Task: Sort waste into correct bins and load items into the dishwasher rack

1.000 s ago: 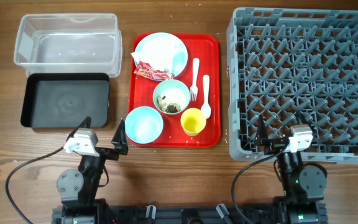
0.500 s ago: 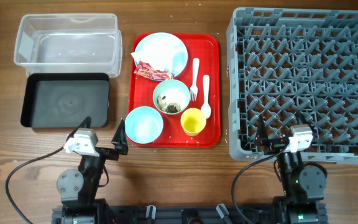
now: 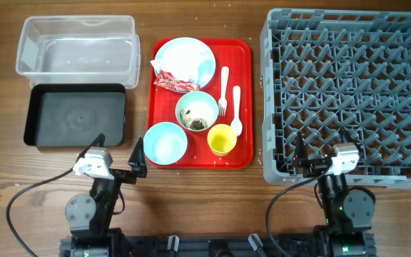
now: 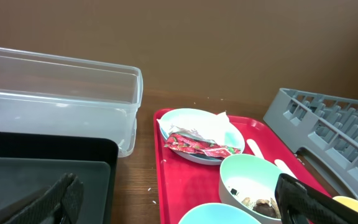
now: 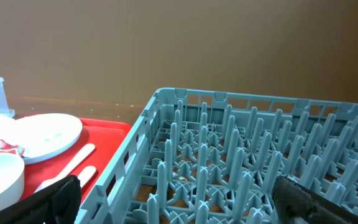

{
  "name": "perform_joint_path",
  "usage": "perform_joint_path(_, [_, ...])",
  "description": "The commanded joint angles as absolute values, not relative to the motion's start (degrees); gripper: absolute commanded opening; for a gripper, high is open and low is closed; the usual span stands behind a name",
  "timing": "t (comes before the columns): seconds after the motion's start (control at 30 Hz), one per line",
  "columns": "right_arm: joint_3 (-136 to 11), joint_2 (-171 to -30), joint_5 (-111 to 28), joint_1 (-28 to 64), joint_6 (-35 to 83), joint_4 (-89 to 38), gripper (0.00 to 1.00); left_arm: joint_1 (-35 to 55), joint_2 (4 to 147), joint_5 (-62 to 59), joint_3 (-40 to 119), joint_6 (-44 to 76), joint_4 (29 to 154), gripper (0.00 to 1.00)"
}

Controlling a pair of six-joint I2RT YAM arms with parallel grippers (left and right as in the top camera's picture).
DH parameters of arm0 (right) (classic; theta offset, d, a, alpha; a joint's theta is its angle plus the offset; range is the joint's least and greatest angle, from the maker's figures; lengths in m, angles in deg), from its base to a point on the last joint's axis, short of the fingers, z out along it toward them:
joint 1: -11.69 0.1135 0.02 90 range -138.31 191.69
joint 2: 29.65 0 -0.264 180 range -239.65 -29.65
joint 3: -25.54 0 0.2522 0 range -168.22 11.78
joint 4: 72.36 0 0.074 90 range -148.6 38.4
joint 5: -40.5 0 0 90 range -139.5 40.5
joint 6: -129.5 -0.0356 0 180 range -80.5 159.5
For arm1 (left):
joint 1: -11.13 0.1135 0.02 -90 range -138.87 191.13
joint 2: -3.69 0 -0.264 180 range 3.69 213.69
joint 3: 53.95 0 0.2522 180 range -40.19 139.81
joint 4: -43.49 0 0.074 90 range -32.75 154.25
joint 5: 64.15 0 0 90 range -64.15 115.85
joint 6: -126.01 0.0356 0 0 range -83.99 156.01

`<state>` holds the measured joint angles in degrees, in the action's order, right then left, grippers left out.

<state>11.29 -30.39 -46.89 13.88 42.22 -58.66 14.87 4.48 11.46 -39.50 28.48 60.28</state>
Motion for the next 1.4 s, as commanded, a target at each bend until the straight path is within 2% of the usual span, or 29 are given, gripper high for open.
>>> perform_joint_path(0.0, [11.49,-30.45,-46.25,13.6,42.5,-58.77,1.0,14.76,4.07,11.74,-39.85,29.58,60.3,1.0])
perform_joint_path(0.2, [11.49,-30.45,-44.37,13.6,42.33,-60.16,1.0,14.76,4.07,7.28,-39.85,29.53,59.43,1.0])
perform_joint_path(0.43, [7.25,-31.0,-40.22,13.58,42.44,-64.56,1.0,14.76,5.51,6.8,-36.07,23.76,61.02,1.0])
perform_joint_path(0.63, [-3.51,-39.39,-39.08,13.58,42.52,-63.46,1.0,14.7,21.18,6.47,-21.41,24.81,66.11,1.0])
perform_joint_path(0.73, [-12.05,-47.35,-39.08,13.58,42.59,-58.66,1.0,14.7,31.91,4.64,-11.77,25.53,68.45,1.0])
perform_joint_path(1.03, [-42.3,-75.02,-38.84,13.58,42.57,-36.3,1.0,11.94,63.67,4.68,24.91,29.77,93.17,1.0])
perform_joint_path(1.1, [-49.08,-80.77,-38.86,13.58,42.57,-29.96,1.0,9.89,70.43,7.79,32.71,29.47,99.1,1.0])
perform_joint_path(1.17, [-57.23,-88.09,-38.89,13.58,42.55,-21.17,1.0,7.14,80.63,12.42,45.15,29.16,110.48,1.0])
perform_joint_path(1.37, [-62.67,-97.68,-36.94,13.6,41.8,-14.53,1.0,1.56,101.03,13.05,68.14,29.18,126.64,1.0])
